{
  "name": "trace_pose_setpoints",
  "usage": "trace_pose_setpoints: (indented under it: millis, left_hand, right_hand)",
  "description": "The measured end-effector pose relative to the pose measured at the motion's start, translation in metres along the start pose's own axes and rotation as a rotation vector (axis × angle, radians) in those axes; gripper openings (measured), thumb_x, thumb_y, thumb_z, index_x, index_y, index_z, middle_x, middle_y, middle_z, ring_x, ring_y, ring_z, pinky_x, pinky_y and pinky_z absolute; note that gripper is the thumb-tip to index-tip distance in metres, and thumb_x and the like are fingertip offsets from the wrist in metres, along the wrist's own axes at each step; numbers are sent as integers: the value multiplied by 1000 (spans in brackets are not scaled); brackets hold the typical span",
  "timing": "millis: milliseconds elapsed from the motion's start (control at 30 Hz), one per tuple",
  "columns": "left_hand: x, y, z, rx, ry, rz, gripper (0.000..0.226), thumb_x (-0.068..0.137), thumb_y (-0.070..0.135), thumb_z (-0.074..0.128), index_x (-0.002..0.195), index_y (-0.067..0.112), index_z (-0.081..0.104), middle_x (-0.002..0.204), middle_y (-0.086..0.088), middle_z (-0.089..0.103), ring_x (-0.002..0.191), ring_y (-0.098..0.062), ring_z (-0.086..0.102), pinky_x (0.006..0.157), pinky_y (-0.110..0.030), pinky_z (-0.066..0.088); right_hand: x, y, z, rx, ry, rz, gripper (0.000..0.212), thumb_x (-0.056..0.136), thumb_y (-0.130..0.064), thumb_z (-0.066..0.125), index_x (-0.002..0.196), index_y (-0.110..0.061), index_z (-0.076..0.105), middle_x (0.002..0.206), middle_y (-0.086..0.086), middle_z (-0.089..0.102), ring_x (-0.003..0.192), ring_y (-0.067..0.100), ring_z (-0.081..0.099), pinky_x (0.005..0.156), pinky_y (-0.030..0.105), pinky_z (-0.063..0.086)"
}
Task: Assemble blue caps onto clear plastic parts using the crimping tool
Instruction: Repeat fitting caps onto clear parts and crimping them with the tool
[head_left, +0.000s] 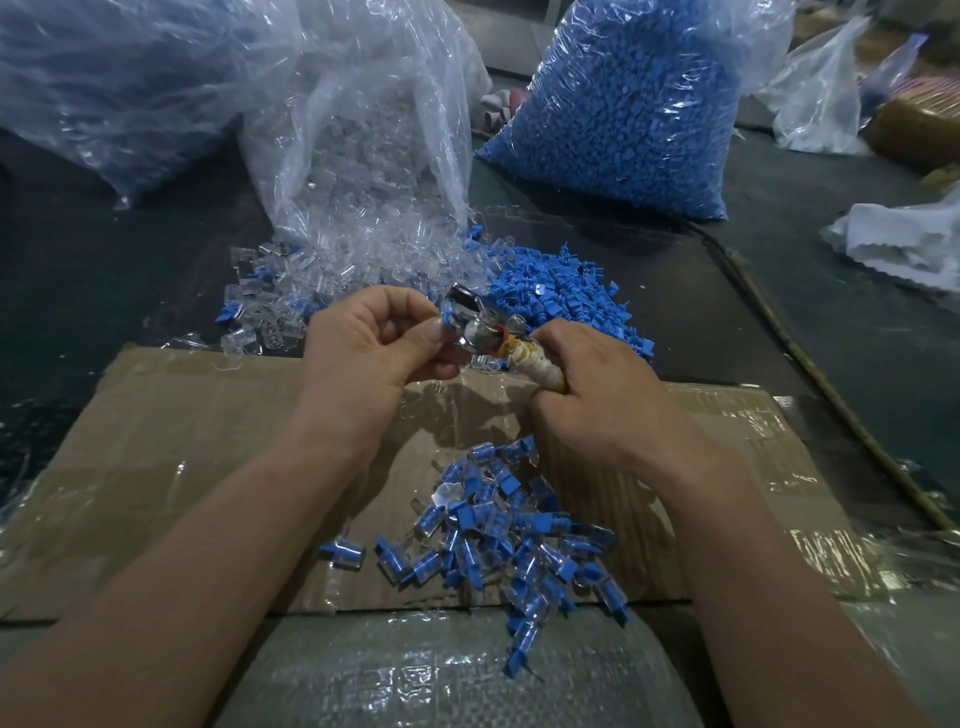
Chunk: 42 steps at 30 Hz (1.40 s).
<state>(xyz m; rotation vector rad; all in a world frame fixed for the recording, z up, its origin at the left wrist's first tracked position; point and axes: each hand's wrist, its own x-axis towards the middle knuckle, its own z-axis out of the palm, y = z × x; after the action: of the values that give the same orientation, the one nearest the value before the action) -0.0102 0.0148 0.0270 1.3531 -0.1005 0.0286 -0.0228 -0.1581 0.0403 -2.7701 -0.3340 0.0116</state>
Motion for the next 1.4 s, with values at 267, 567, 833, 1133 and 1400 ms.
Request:
trace_pose_setpoints:
  millis: [267, 567, 833, 1133, 1400]
  left_hand:
    - [-5, -1, 4, -33, -1, 23, 10, 81, -4, 56, 78, 6, 58, 61, -1, 67, 57, -11, 65, 55, -18, 54]
    - [-9, 0, 5, 59, 31, 57, 8, 83, -4, 56, 82, 5, 57, 59, 2, 66, 55, -8, 63, 53, -15, 51]
    - [-7, -1, 5, 74, 76, 51, 12, 82, -5, 57, 79, 7, 58, 58, 2, 65, 54, -9, 63, 53, -18, 53]
    - [-1, 6, -6, 34, 133, 28, 14, 81, -1, 60, 76, 12, 60, 63, 1, 68, 55, -10, 64, 51, -17, 51]
    - [-13, 12, -3, 311, -530, -214, 14, 56, 20, 68, 69, 16, 71, 60, -1, 67, 47, -8, 58, 45, -15, 46]
  right_hand:
    - [0, -2, 1, 2, 20, 14, 19, 80, -21, 56, 86, -26, 39, 76, -15, 39, 69, -2, 35, 57, 16, 23]
    - [-1, -10, -1, 87, 41, 52, 25, 76, -21, 61, 73, -30, 37, 73, -12, 46, 65, 2, 40, 52, 22, 25]
    - [-1, -12, 3, 51, 56, 58, 22, 78, -22, 58, 73, -30, 38, 72, -14, 44, 64, 1, 38, 53, 20, 24]
    - [-1, 2, -2, 53, 145, 100, 29, 74, -16, 66, 102, -21, 57, 88, -7, 53, 77, 12, 44, 58, 22, 30]
    - [1, 5, -5, 1, 66, 135, 36, 74, -29, 72, 106, -21, 59, 92, -5, 57, 83, 12, 51, 69, 26, 40]
